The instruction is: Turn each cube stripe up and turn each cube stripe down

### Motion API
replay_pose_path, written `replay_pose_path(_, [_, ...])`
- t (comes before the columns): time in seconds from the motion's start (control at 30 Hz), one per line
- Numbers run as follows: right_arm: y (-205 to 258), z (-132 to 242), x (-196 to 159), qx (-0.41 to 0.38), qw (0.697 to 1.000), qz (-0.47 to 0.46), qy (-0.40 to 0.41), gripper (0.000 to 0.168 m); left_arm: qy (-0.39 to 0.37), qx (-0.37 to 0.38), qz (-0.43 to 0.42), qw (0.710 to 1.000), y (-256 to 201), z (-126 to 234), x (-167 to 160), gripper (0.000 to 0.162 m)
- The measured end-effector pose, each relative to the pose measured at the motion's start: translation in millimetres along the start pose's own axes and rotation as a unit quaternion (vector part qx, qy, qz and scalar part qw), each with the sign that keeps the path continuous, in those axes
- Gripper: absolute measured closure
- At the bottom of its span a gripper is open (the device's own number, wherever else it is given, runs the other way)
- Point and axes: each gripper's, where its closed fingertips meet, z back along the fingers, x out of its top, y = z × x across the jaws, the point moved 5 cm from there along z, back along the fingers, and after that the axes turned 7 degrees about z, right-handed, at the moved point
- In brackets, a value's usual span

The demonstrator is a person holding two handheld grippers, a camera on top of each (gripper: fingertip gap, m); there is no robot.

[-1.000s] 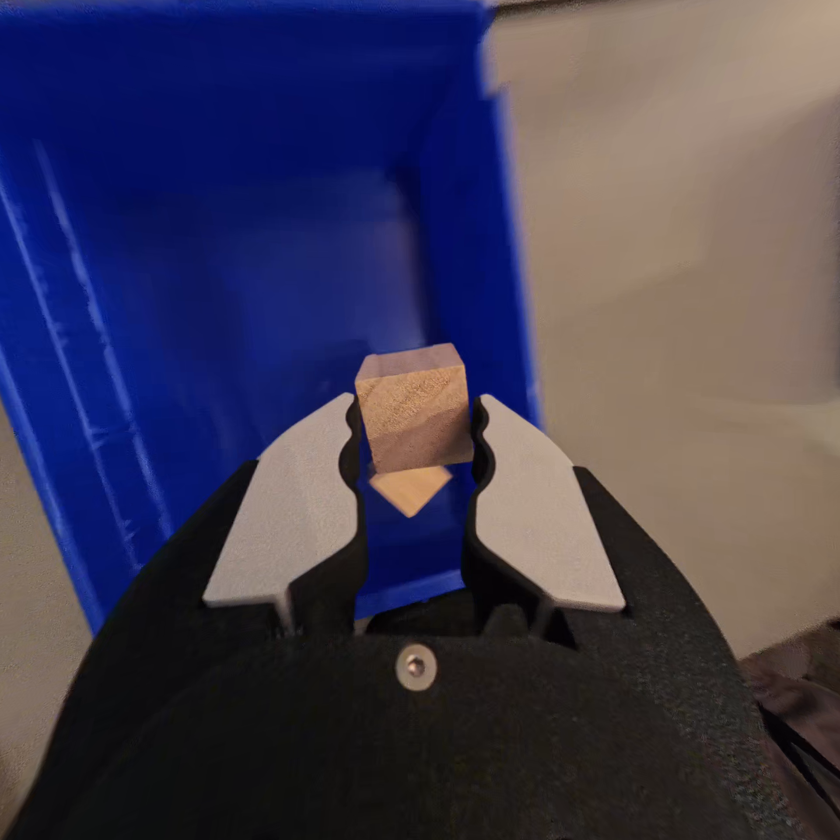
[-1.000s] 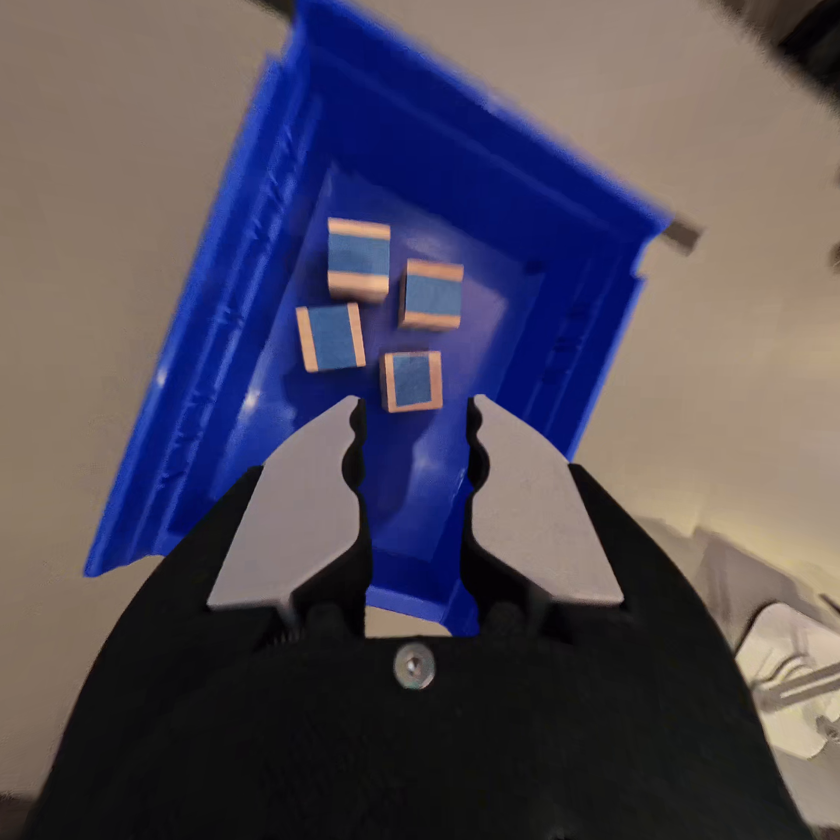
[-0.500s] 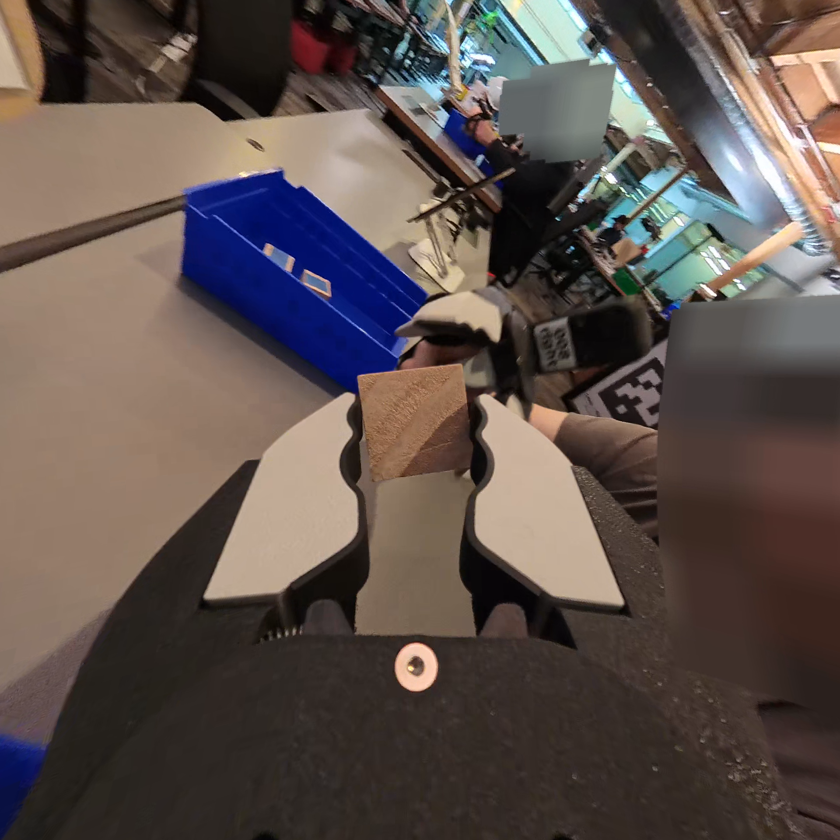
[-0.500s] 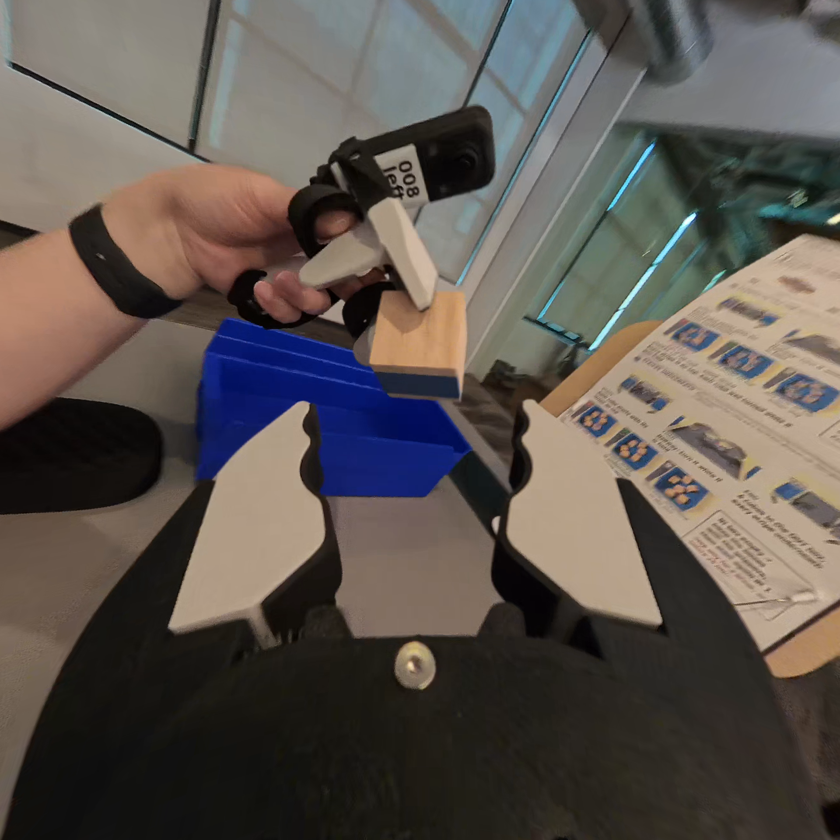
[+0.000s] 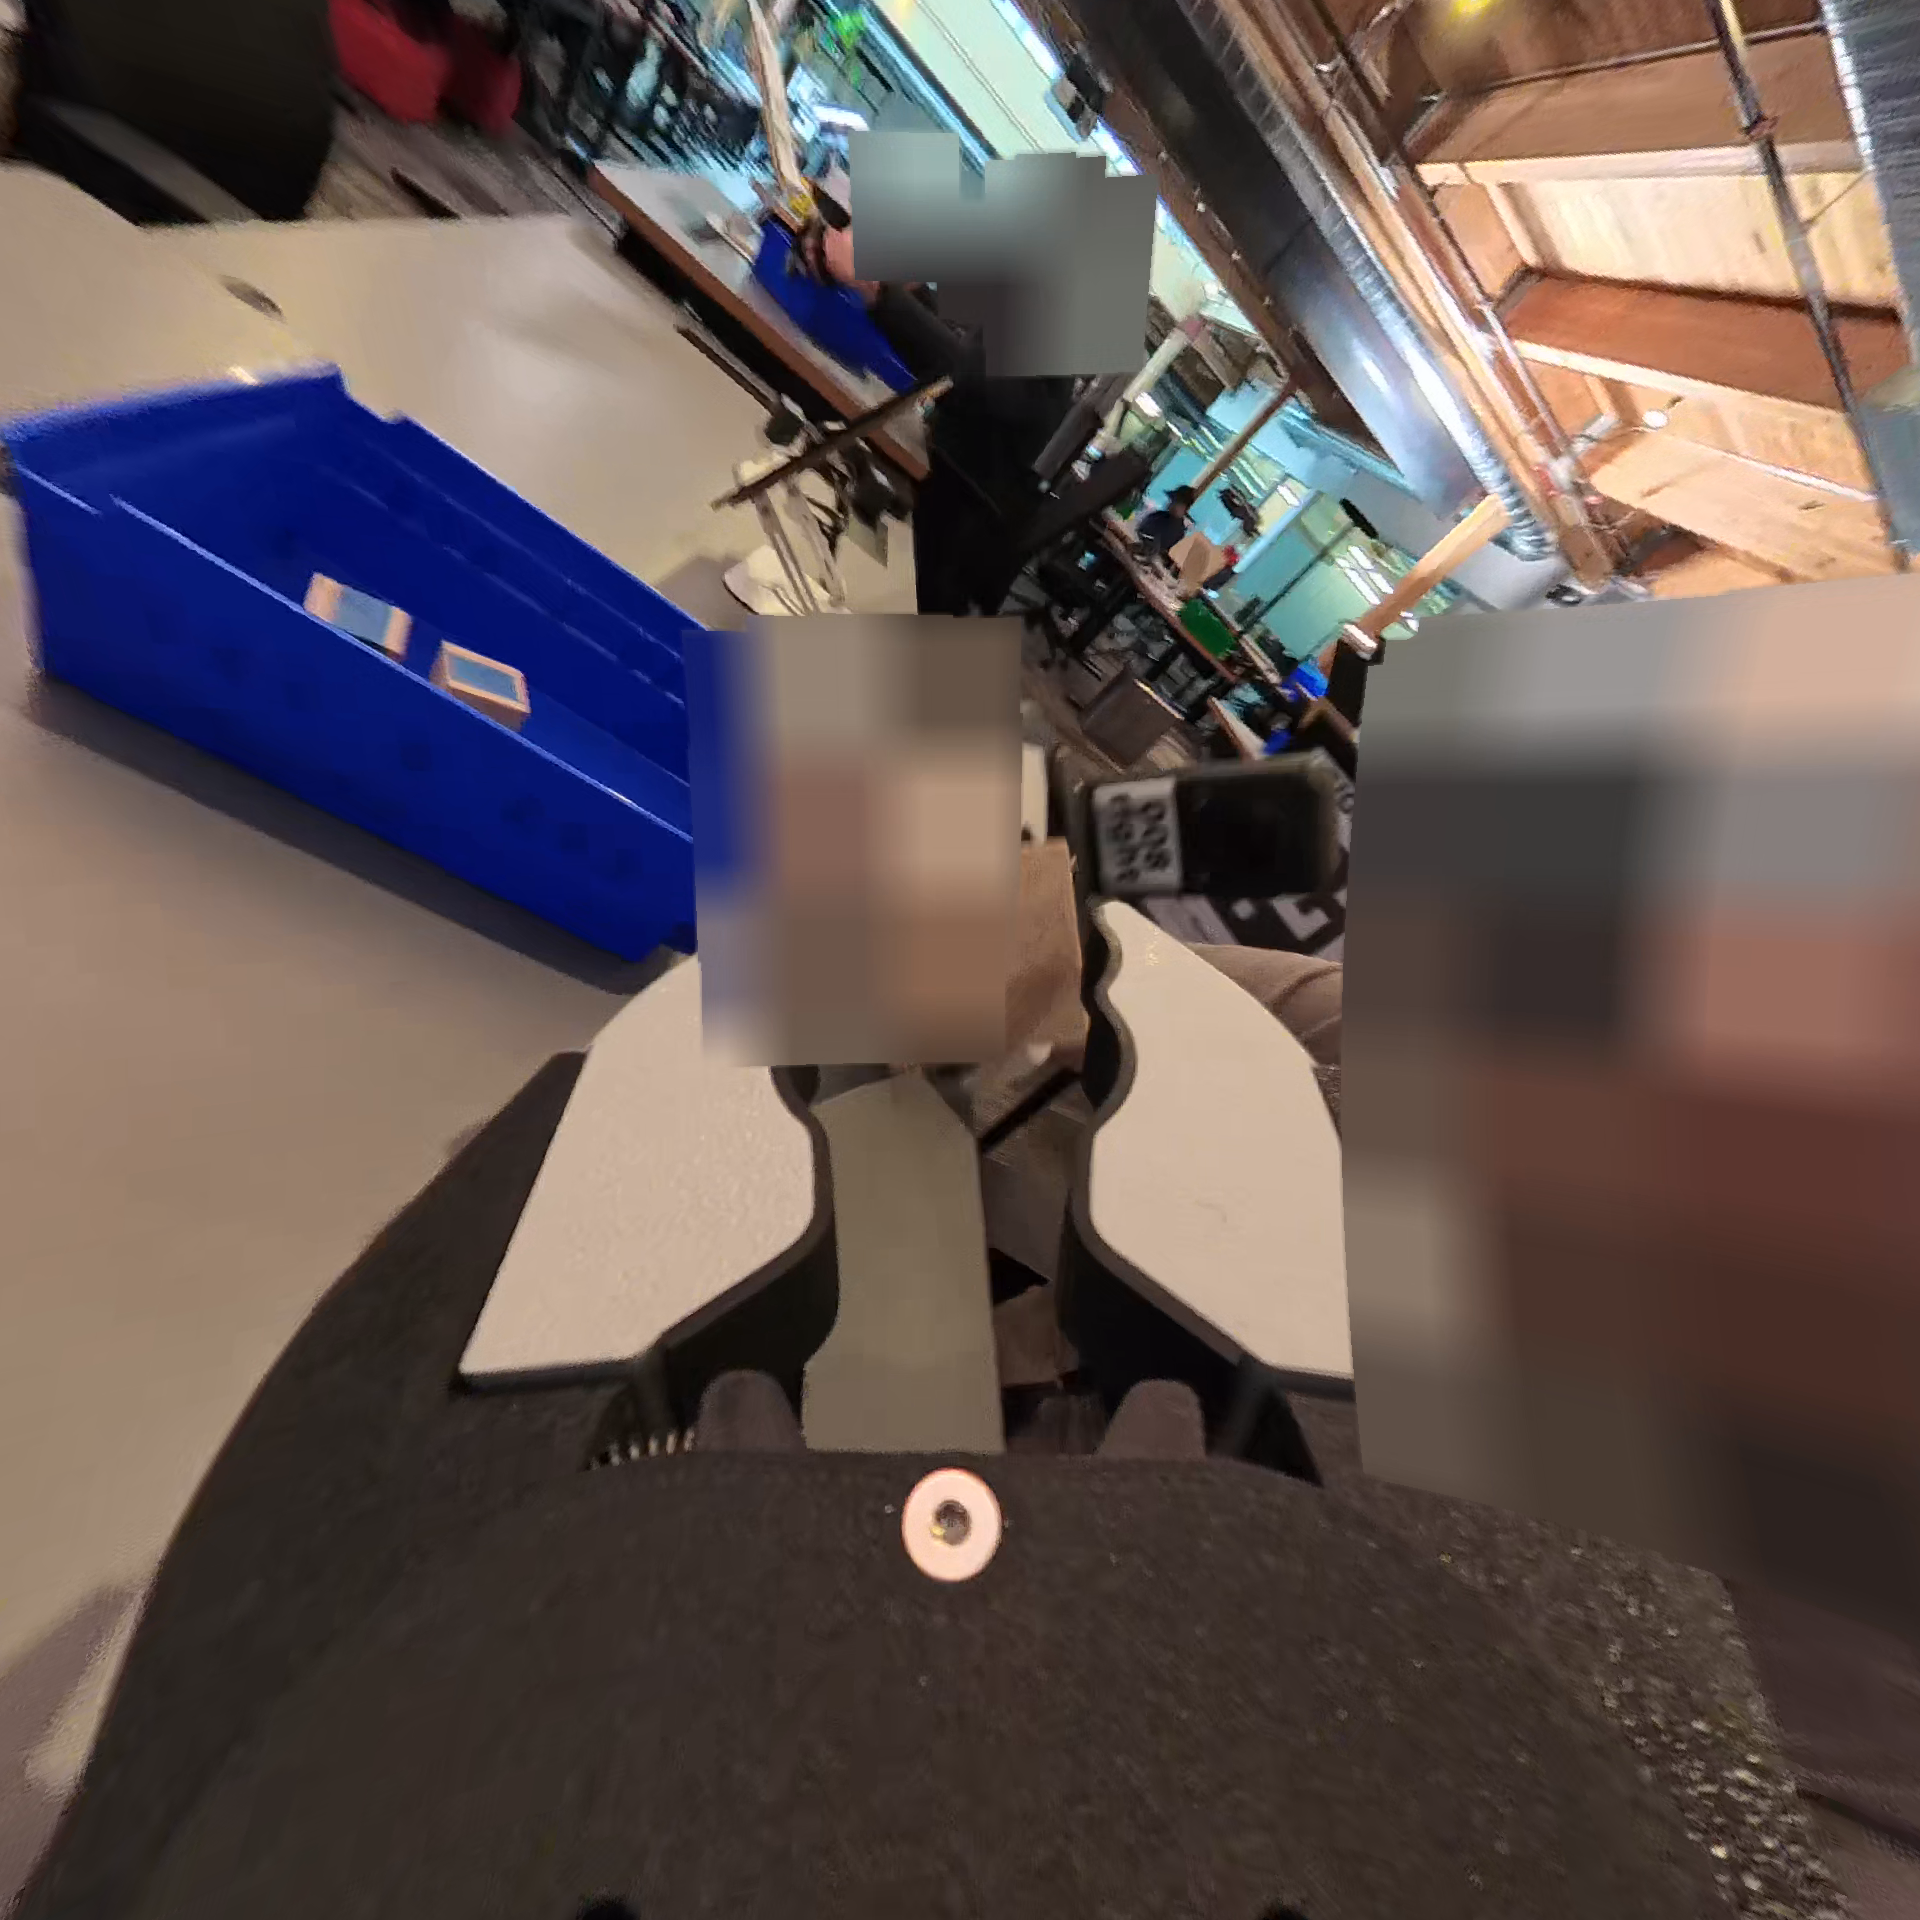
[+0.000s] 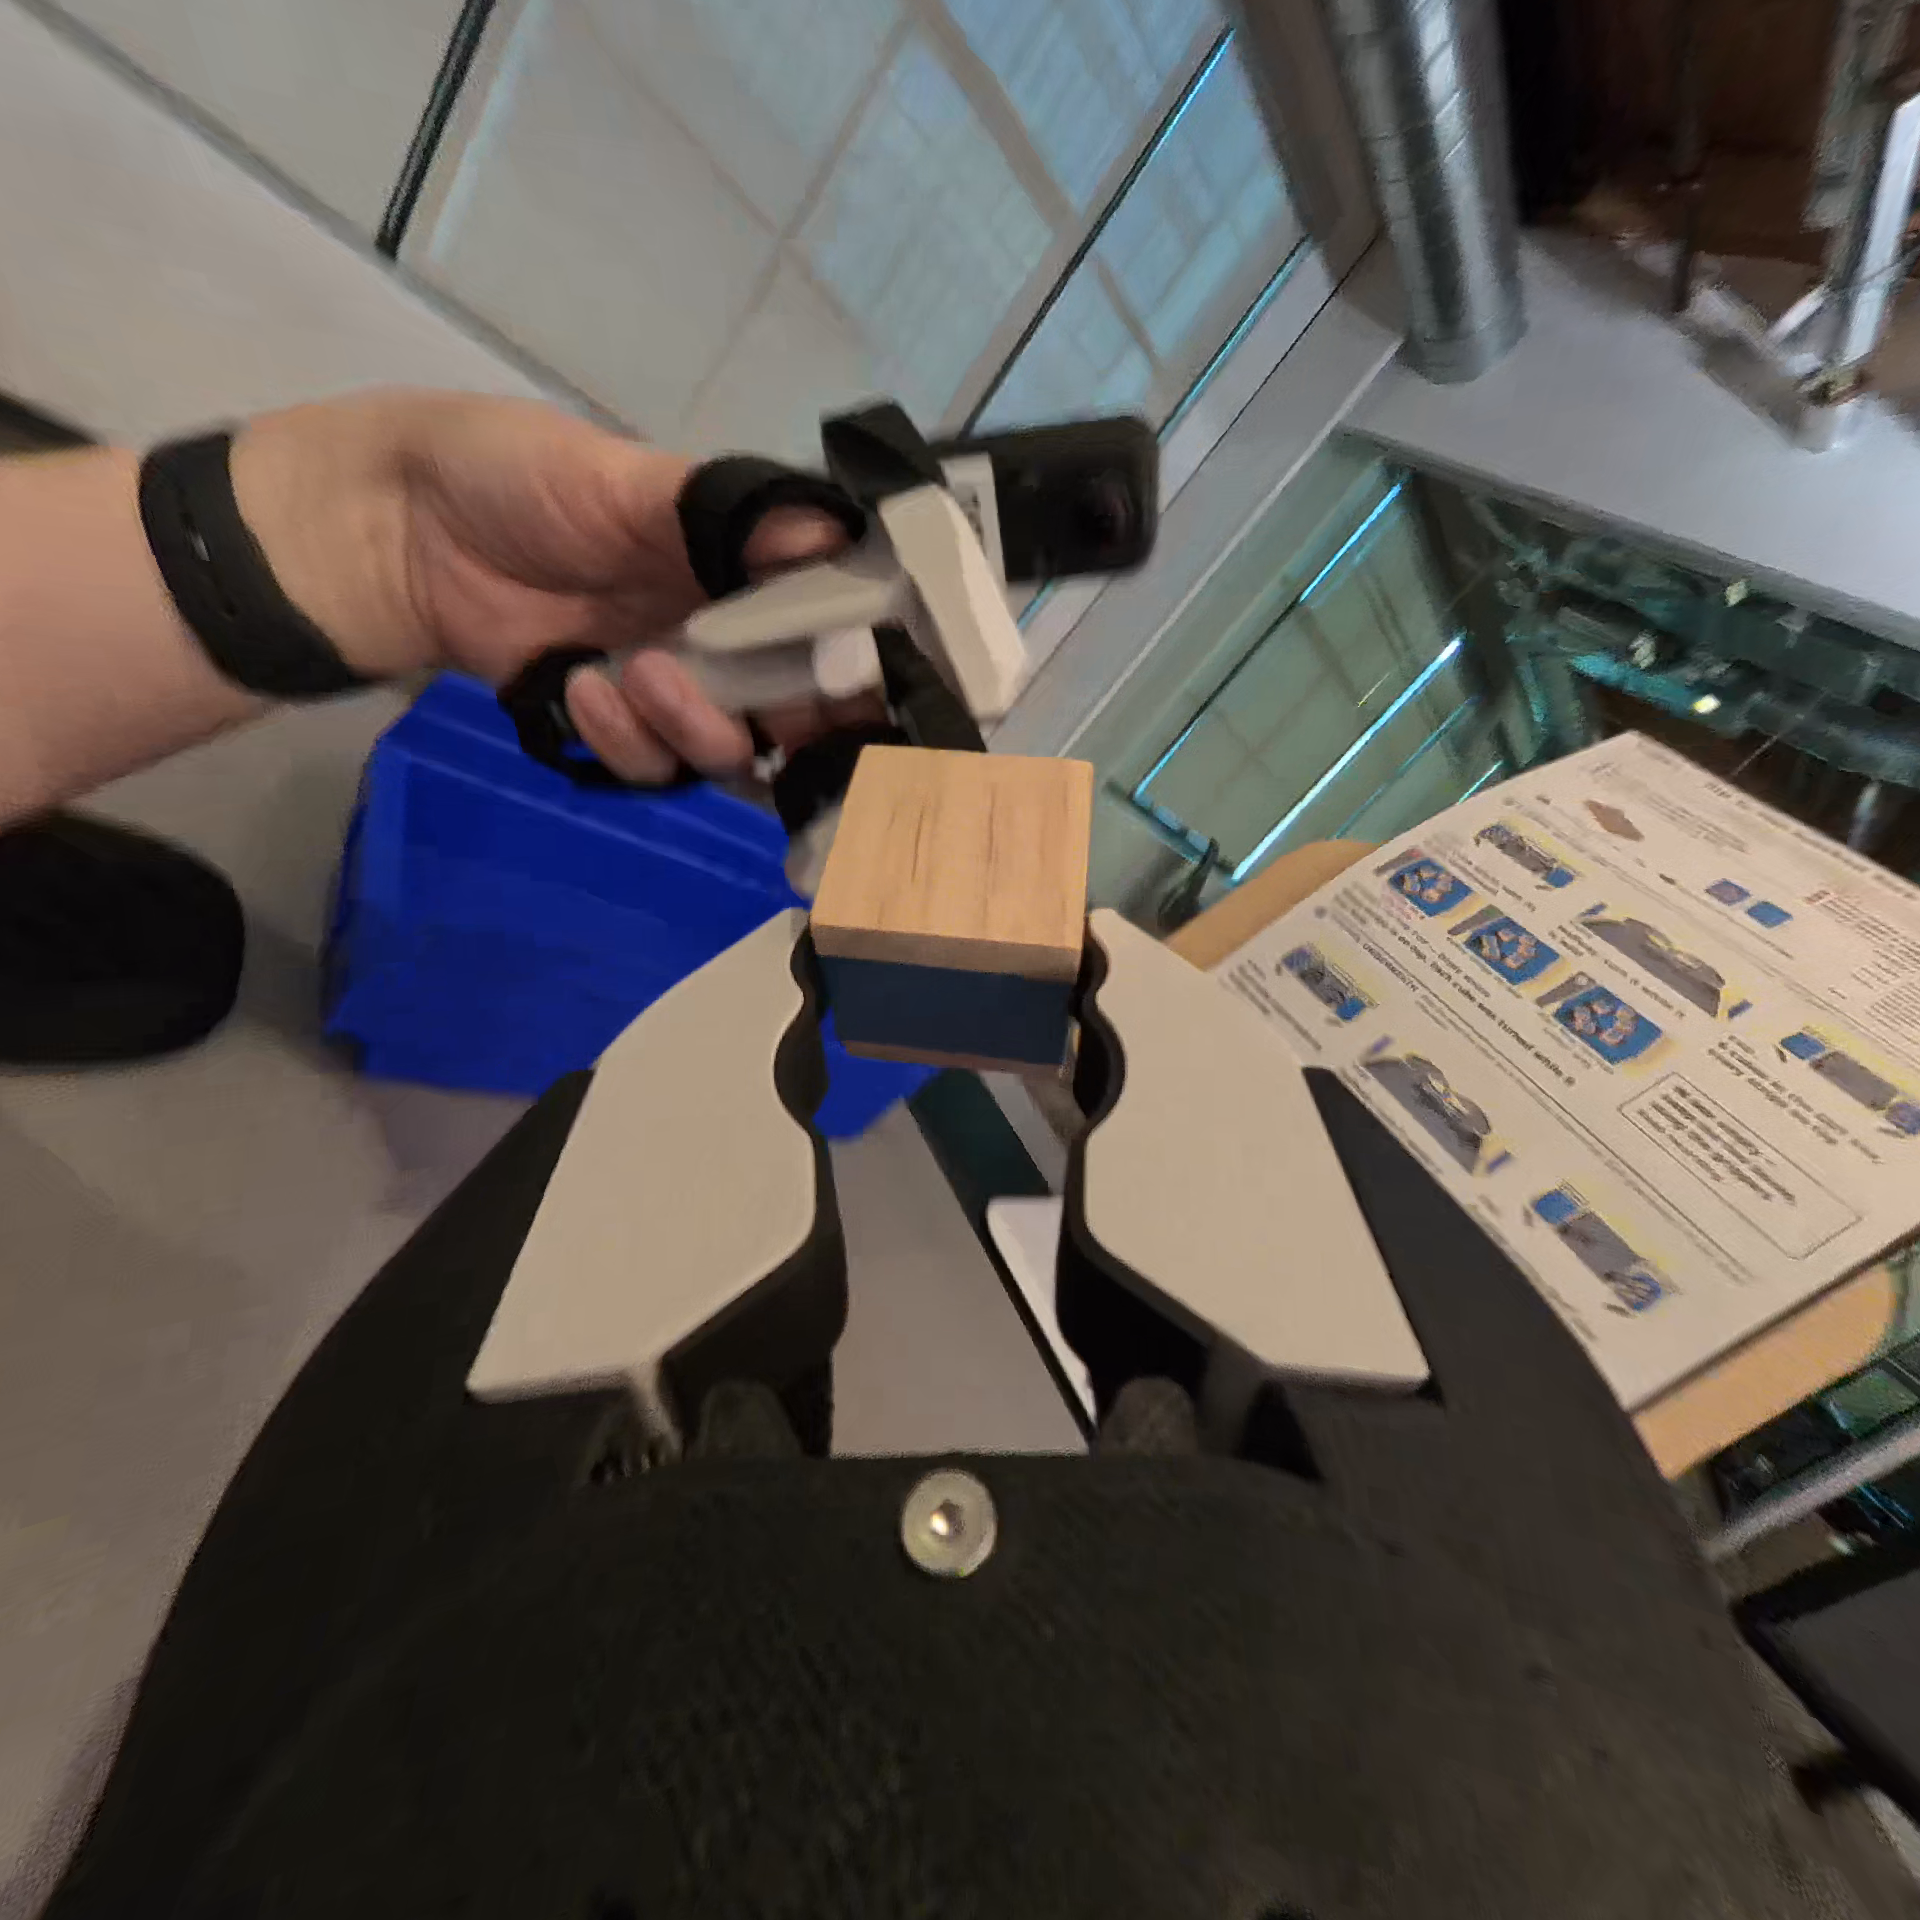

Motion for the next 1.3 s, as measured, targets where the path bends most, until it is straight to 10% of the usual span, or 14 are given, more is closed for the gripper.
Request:
replay_pose_path(0.03, [-11.1, 4.2, -0.8, 0.035, 0.999, 0.007, 0.034, 0.123, -0.013, 0.021, -0.016, 1.0, -1.6, 9.0, 3.2, 0.115])
replay_pose_path(0.17, [-48.6, 70.4, -38.2, 0.23, 0.929, -0.106, 0.269, 0.122, -0.063, 0.159, -0.108, 0.979, -10.9, 53.4, 12.4, 0.115])
replay_pose_path(0.33, [-85.2, 171.5, -142.9, 0.169, 0.78, -0.153, 0.583, 0.121, -0.093, 0.23, -0.146, 0.958, -25.7, 96.7, 9.0, 0.113])
replay_pose_path(0.5, [-52.9, 191.8, -213.2, 0.26, 0.642, -0.267, 0.67, 0.122, -0.068, 0.38, -0.103, 0.917, 0.3, 130.9, -1.2, 0.115])
replay_pose_path(0.67, [-33.6, 186.0, -244.4, 0.282, 0.581, -0.281, 0.711, 0.121, 0.024, 0.533, 0.087, 0.841, 46.2, 162.3, -43.5, 0.12])
replay_pose_path(0.9, [-18.8, 183.8, -259.7, 0.304, 0.542, -0.295, 0.726, 0.121, 0.047, 0.591, 0.153, 0.791, 67.5, 179.5, -58.5, 0.121])
replay_pose_path(1.3, [-40.5, 172.0, -248.7, 0.264, 0.613, -0.267, 0.695, 0.116, 0.165, 0.577, 0.254, 0.759, 120.5, 170.7, -95.6, 0.097])
